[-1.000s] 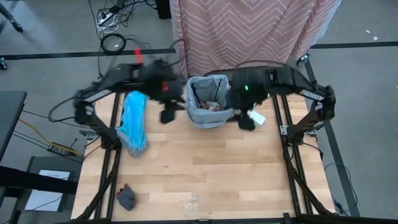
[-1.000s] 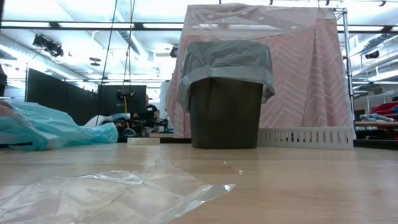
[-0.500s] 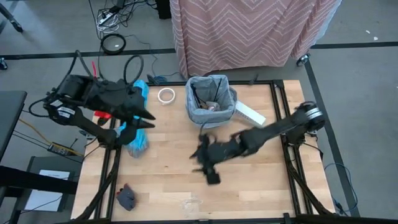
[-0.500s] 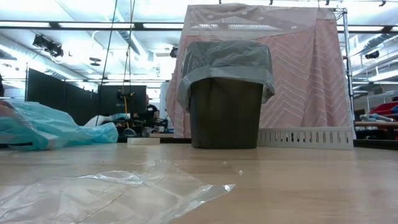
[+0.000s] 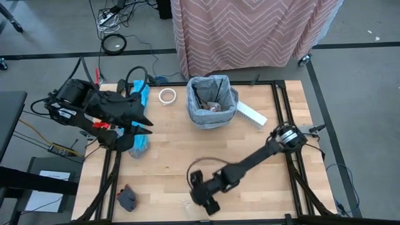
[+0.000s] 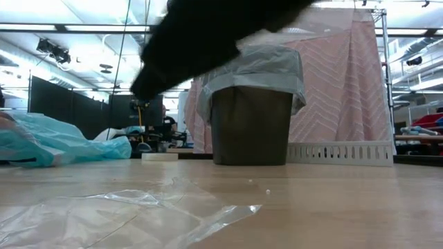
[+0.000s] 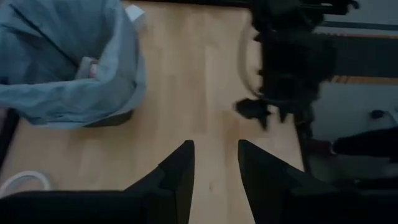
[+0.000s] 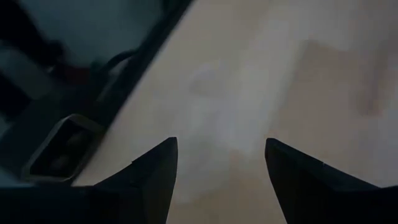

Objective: Place trash/remove bag and relplace
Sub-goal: Put the transparent plastic into the trash bin

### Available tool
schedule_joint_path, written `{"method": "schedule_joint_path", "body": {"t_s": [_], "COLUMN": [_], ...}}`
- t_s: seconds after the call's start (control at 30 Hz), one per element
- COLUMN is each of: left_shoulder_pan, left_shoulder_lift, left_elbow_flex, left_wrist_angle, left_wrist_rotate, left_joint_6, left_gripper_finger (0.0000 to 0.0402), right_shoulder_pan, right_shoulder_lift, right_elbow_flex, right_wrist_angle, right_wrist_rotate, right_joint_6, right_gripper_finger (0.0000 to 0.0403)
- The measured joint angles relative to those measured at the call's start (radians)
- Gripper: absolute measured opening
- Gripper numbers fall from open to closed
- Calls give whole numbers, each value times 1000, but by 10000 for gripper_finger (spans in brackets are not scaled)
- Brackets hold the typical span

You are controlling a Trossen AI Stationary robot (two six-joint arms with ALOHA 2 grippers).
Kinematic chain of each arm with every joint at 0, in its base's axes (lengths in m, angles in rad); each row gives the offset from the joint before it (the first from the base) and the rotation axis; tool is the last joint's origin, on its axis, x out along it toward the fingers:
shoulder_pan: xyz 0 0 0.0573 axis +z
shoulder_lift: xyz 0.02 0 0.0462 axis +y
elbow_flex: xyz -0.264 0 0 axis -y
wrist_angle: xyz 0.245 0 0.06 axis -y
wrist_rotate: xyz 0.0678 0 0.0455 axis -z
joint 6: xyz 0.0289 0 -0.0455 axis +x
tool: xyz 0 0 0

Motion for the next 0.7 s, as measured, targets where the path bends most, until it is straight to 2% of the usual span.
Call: {"method": "schedule_joint_path", "body": {"t_s": [0.23,0.5,0.6,0.7], "left_shoulder_pan": [0,0,0,0], "left_shoulder_lift": [2,11,14,12], "left_elbow_flex": [0,0,0,0], "left_wrist_angle": [1,4,5,5], "left_wrist_rotate": [-27,-52,-52,-53], "left_joint_6": [10,-8,-14,-26], "left_gripper_finger": [130,130,130,130], "right_shoulder_pan": [70,70,46,21], "right_shoulder_lift": [96,137,138,138], "right_elbow_flex": [0,4,4,4], "right_wrist_angle": [21,63,63,59], "right_wrist_rotate": [8,57,69,88], "right_joint_6": [11,105,110,147], "right_gripper_finger": [231,226,196,139]}}
